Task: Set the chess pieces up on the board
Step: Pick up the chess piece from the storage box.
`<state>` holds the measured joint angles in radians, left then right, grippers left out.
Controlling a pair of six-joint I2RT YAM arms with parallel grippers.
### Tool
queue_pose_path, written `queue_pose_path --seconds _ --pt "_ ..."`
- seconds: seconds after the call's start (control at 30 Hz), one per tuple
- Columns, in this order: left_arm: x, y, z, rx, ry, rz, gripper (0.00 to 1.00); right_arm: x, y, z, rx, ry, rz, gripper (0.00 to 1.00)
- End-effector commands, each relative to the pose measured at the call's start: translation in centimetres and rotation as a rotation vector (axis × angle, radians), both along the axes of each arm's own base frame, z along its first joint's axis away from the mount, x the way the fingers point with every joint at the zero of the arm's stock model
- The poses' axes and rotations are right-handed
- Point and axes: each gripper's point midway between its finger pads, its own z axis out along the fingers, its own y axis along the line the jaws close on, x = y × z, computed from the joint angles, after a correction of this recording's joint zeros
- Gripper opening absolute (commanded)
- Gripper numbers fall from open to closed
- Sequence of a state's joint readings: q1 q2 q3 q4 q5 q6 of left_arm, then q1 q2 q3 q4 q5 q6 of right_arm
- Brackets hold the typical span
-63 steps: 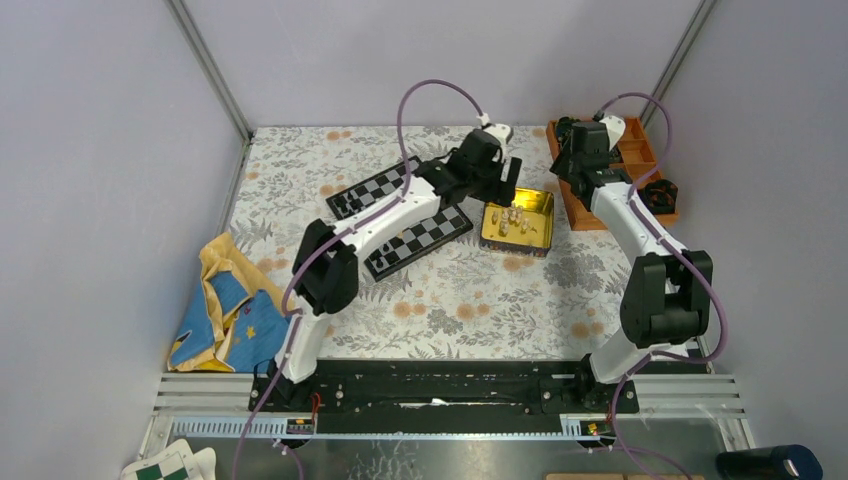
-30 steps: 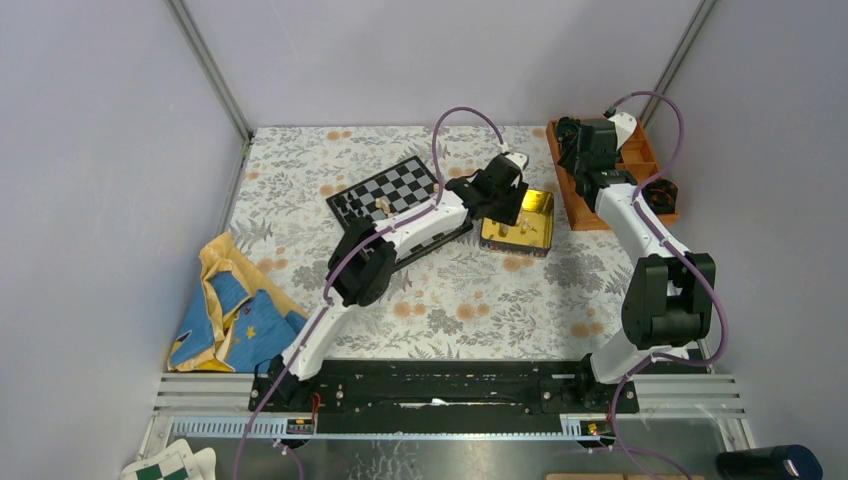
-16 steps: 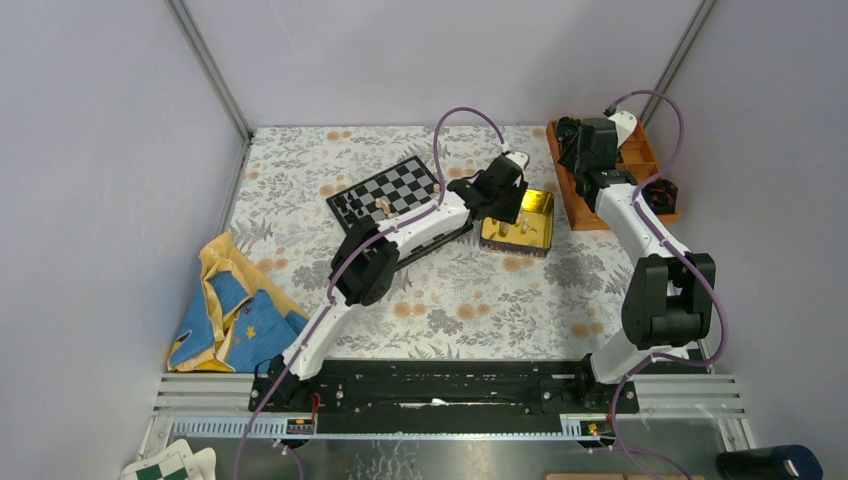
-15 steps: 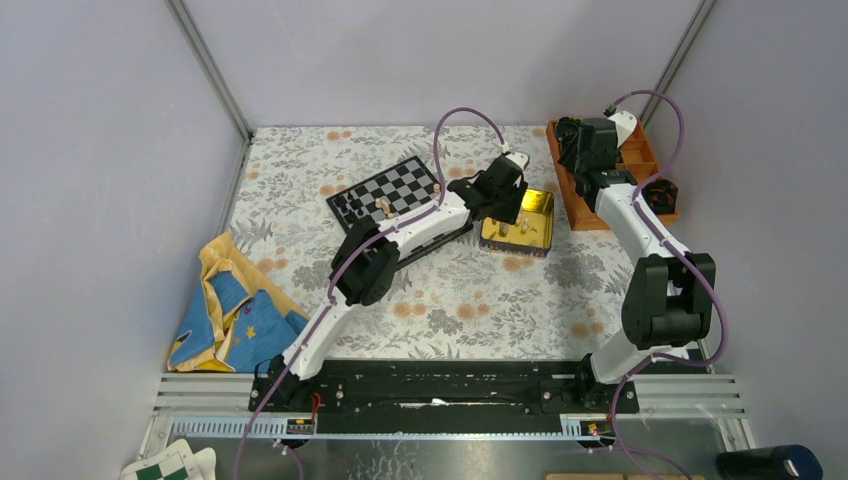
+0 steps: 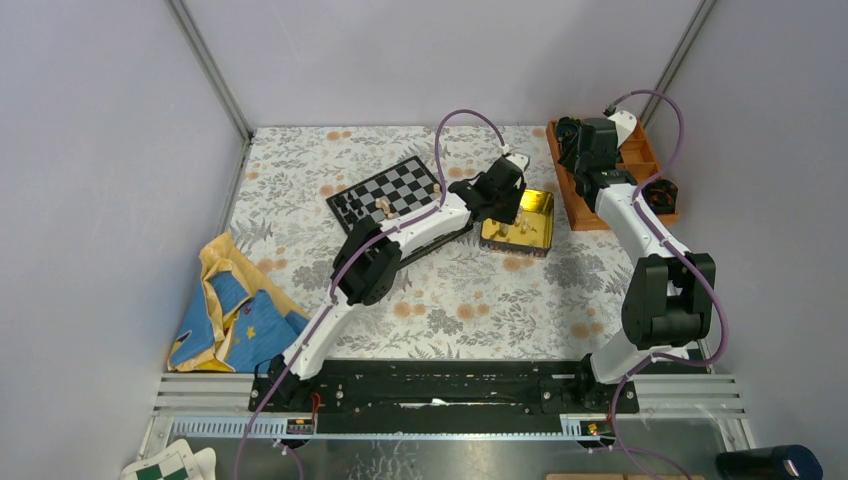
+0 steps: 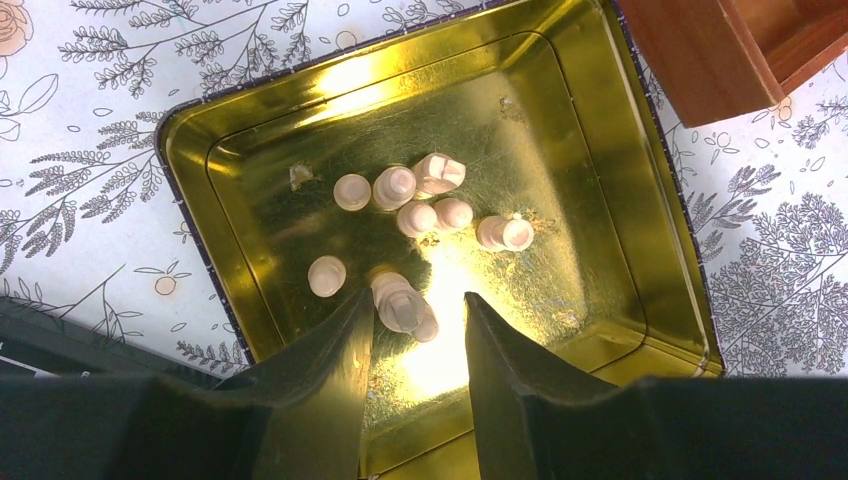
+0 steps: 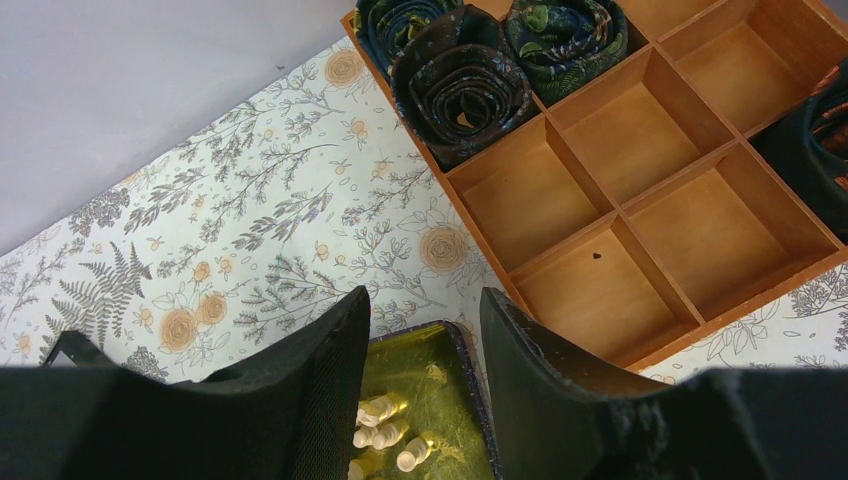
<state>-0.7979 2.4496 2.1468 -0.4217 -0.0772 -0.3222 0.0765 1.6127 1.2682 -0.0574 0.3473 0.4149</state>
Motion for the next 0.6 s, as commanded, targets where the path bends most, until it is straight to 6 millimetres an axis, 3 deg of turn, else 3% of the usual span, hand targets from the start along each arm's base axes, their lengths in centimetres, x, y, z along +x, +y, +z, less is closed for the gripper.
queue_pose_path --seconds 0.0,0.57 --pt "1.0 -1.2 1.1 -0.045 -0.054 0.005 0.44 0.2 -0.2 3.4 -0.013 -0.092 -0.001 0.51" --pt "0.8 -1.0 0.0 -0.037 -0.046 0.006 0.40 -0.3 -0.3 3.1 -0.010 -0.088 -0.003 0.51"
